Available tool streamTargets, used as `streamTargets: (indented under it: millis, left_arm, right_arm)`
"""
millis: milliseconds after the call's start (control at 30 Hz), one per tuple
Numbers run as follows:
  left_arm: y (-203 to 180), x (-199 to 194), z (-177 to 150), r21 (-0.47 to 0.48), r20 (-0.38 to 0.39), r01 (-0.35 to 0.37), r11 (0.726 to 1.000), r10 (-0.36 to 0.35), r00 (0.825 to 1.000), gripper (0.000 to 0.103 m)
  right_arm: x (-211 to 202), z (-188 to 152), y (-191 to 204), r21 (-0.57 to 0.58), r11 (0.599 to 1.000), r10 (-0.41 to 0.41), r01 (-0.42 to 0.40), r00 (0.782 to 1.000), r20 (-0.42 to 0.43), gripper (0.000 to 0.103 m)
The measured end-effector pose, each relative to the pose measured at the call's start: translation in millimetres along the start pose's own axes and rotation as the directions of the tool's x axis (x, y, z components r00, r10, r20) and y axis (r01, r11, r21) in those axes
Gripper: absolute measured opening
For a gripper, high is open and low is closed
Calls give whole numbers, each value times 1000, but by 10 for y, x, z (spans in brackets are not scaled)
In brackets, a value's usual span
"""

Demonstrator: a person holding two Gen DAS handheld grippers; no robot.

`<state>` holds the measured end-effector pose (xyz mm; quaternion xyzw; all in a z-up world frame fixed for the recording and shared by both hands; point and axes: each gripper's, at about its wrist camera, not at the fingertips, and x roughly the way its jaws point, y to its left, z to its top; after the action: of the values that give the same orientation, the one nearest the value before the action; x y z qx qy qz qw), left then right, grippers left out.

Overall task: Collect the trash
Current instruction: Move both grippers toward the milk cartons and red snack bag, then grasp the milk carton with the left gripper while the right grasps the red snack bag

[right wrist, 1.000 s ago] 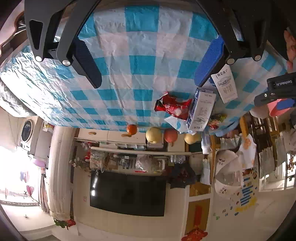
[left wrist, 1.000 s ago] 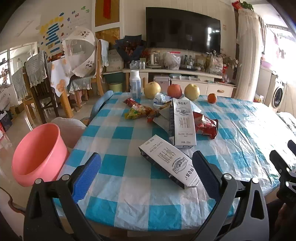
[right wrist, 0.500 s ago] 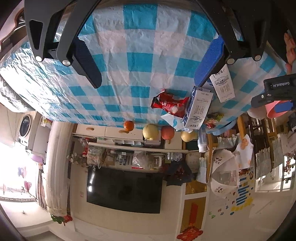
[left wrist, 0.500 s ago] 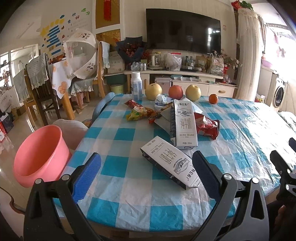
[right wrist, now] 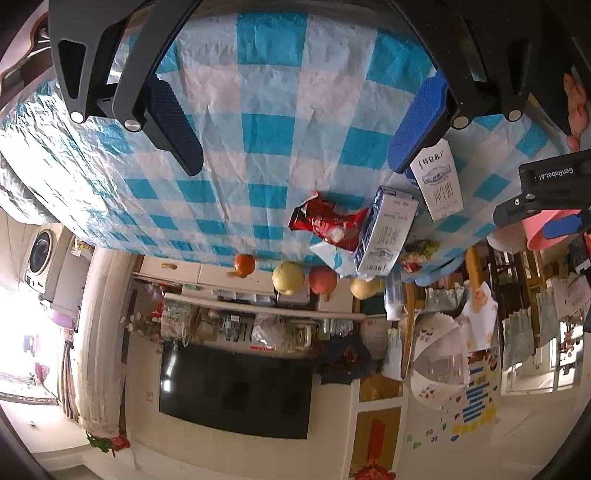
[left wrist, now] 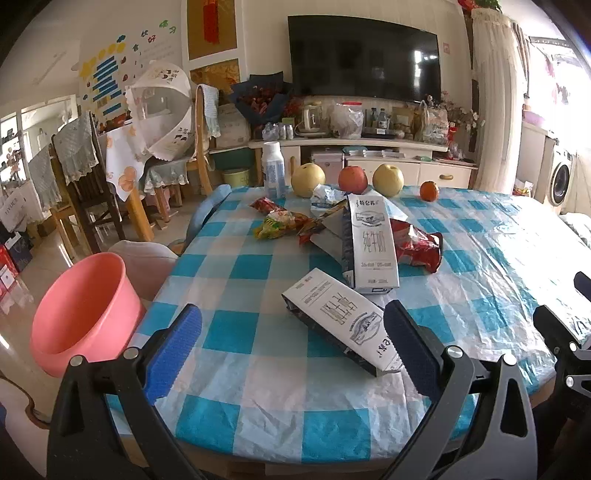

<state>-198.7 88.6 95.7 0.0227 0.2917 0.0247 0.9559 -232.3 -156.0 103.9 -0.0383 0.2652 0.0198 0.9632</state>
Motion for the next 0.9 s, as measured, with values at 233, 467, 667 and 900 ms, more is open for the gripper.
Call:
streamTargets:
  millis: [233, 467, 667, 900]
  left_arm:
    - [-27, 38, -14, 6, -4, 6, 1000, -6, 1000, 99]
    - [-99, 143, -52, 23, -34, 44, 999, -44, 998, 99]
    - [-106, 265, -63, -38, -98, 94, 995, -97, 990, 99]
    - [-80, 538, -87, -225, -190, 174, 959, -219, 957, 99]
  right_arm:
    - [114, -3, -45, 34, 999, 30, -29, 998, -47, 99]
    - [294, 23, -190, 125, 990, 75, -60, 990, -119, 99]
    - [496, 79, -375, 239, 965, 147, -110, 979, -143, 99]
    - [831, 136, -482, 344, 920, 258, -188, 951, -171, 99]
